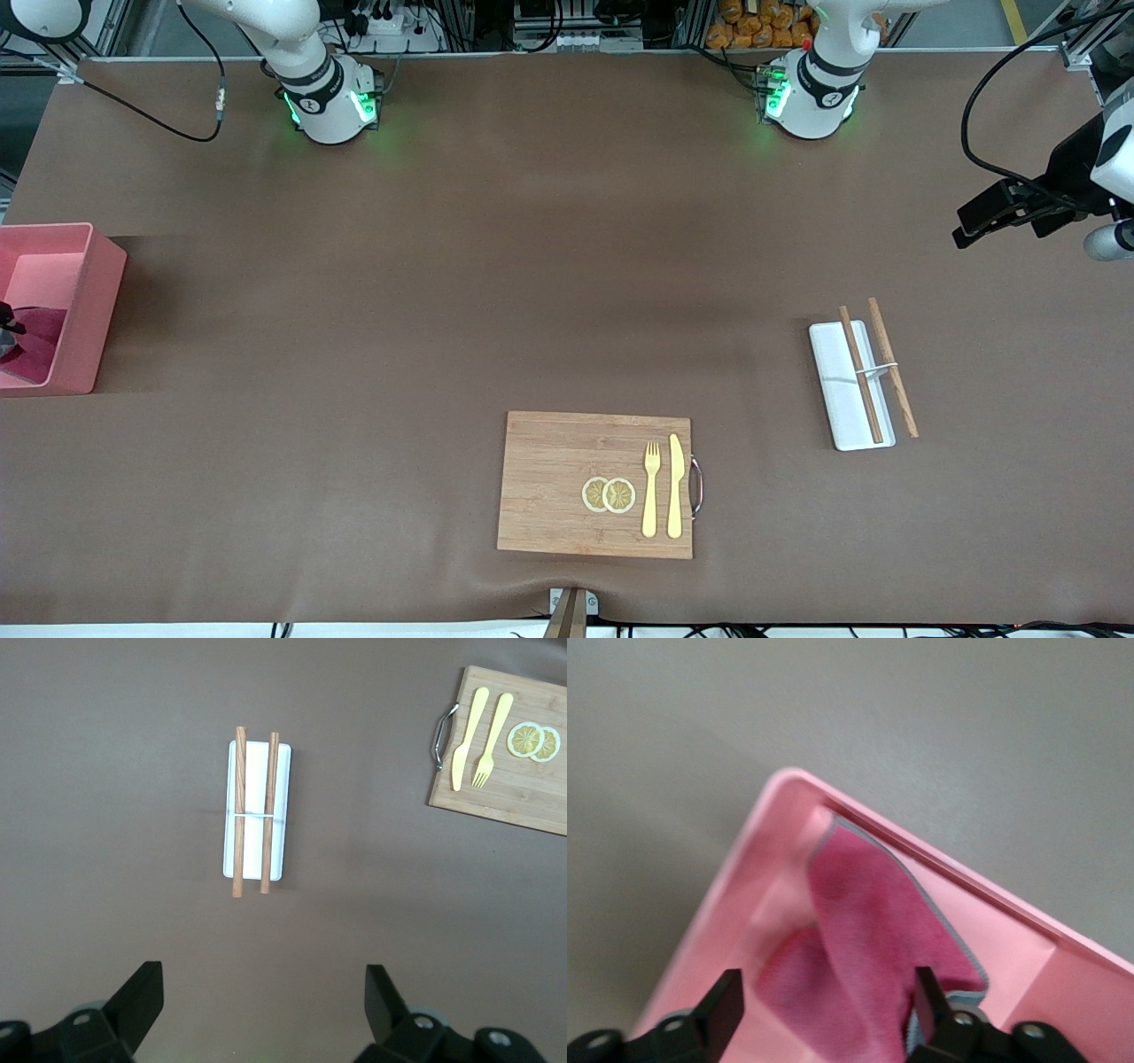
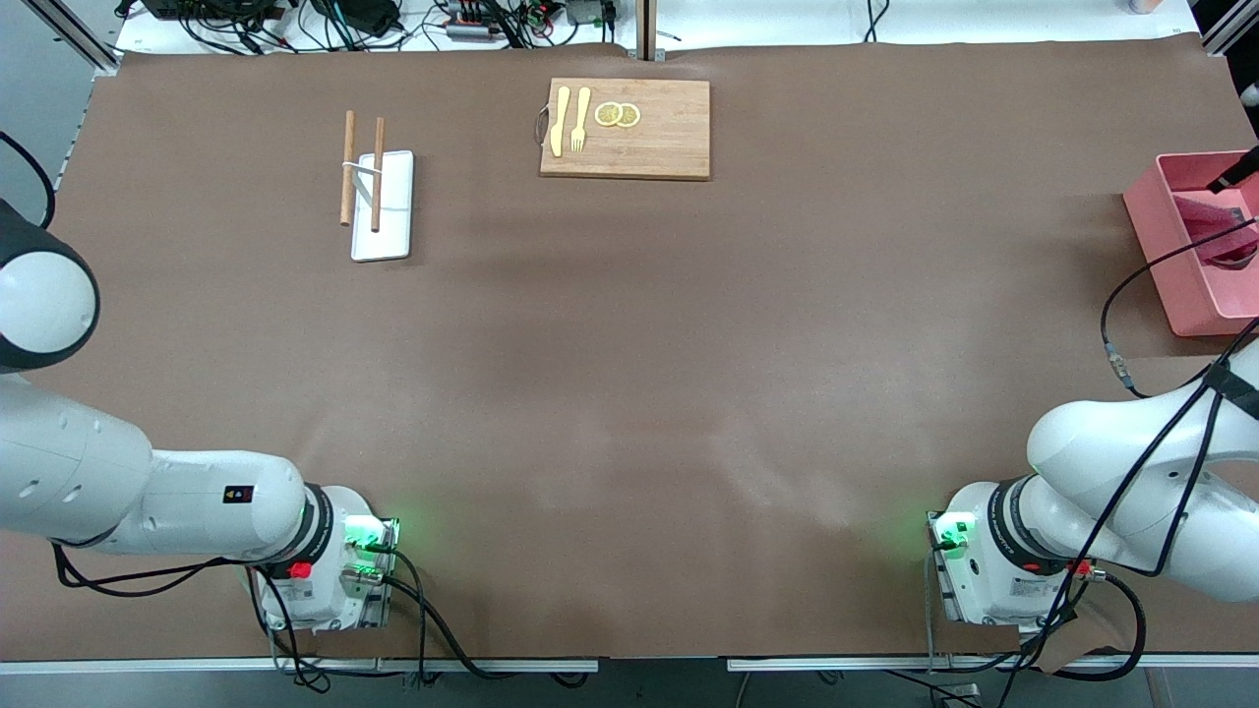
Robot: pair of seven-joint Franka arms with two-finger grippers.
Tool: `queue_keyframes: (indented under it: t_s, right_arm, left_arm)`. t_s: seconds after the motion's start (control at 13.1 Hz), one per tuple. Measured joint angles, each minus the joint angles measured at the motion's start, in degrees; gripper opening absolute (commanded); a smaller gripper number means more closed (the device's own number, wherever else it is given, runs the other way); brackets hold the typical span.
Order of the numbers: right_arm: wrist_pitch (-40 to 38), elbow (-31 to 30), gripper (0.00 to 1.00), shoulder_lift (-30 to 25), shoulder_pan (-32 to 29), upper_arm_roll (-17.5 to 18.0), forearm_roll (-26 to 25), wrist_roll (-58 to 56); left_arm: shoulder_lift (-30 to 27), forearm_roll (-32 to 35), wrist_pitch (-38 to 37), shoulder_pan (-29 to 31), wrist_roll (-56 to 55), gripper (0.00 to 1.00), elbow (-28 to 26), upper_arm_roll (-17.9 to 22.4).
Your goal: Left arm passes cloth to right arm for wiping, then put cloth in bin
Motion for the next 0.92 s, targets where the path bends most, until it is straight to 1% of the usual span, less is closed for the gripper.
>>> queue_keyframes:
  t_s: [0.23,0.38,0.46,0.77,0.92]
  right_arm:
    - [-9.5,2.9,1.0,-3.5,4.5,0.4,0.0,12.2]
    - [-16.0,3.1,1.0,-6.4,8.9,0.6,0.0,21.1]
    - [-18.1,3.1,1.0,-7.5,11.3,0.7,0.0,25.8]
    - [-20.8,2.4,1.0,-8.9,20.1,0.8,0.2,41.8]
    - [-20.8,1.1,1.0,-9.3,24.8,1.0,0.7,52.1]
  left_arm:
    - [0.0,0.0,0.0,0.0,0.0,1.0,0.0,0.0]
    - [0.0,0.0,0.0,0.1,0.0,1.0,0.0,0.0]
    - [0.0,0.0,0.0,0.1,0.0,1.0,0.0,0.0]
    - [0.2,0.0,0.0,0.0,0.0,1.0,-0.2,0.0]
    - [0.7,0.0,0.1,0.0,0.0,1.0,-0.2,0.0]
